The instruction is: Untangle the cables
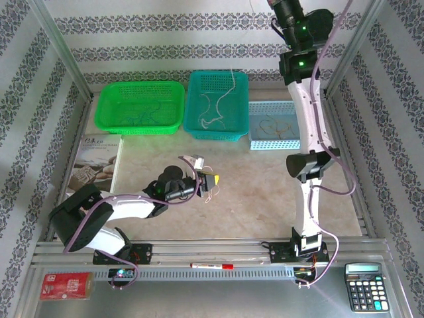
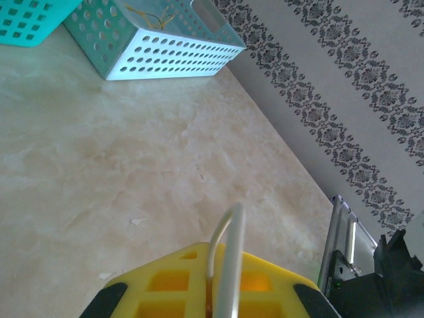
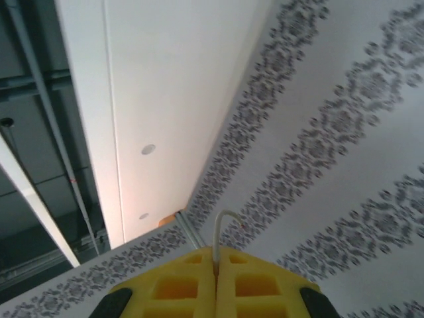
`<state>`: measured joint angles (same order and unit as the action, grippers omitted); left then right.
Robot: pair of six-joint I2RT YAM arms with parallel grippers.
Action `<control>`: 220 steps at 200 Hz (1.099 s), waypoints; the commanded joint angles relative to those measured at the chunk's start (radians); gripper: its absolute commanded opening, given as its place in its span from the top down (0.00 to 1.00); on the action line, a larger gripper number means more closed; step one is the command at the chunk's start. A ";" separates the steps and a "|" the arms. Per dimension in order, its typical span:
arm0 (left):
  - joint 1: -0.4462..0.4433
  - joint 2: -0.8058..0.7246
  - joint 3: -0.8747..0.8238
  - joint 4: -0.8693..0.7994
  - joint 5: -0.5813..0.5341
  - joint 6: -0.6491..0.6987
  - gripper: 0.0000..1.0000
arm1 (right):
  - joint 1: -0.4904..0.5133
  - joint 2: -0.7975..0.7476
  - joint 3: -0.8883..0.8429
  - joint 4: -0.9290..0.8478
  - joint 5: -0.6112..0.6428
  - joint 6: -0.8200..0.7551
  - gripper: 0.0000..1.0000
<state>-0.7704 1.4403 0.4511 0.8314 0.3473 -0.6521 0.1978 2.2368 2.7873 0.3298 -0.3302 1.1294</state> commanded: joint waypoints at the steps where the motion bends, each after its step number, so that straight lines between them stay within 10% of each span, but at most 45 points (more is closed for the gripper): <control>1: 0.002 -0.027 0.029 -0.031 0.007 0.019 1.00 | -0.008 0.049 0.024 0.059 -0.037 0.024 1.00; 63: 0.002 -0.031 0.062 -0.057 0.012 0.024 1.00 | 0.062 0.170 -0.278 0.056 -0.287 -0.060 1.00; 128: 0.001 -0.098 0.064 -0.102 -0.005 0.037 1.00 | 0.102 0.033 -0.713 -0.191 -0.165 -0.474 1.00; 168: 0.002 -0.136 0.064 -0.118 -0.016 0.039 0.99 | 0.100 -0.014 -0.740 -0.307 -0.150 -0.559 0.51; 220: 0.001 -0.171 0.091 -0.138 -0.026 0.036 0.98 | 0.108 -0.149 -0.692 -0.508 -0.109 -0.683 0.35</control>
<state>-0.7704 1.2980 0.5030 0.7132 0.3374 -0.6327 0.3012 2.2089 2.0563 -0.0967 -0.4679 0.5392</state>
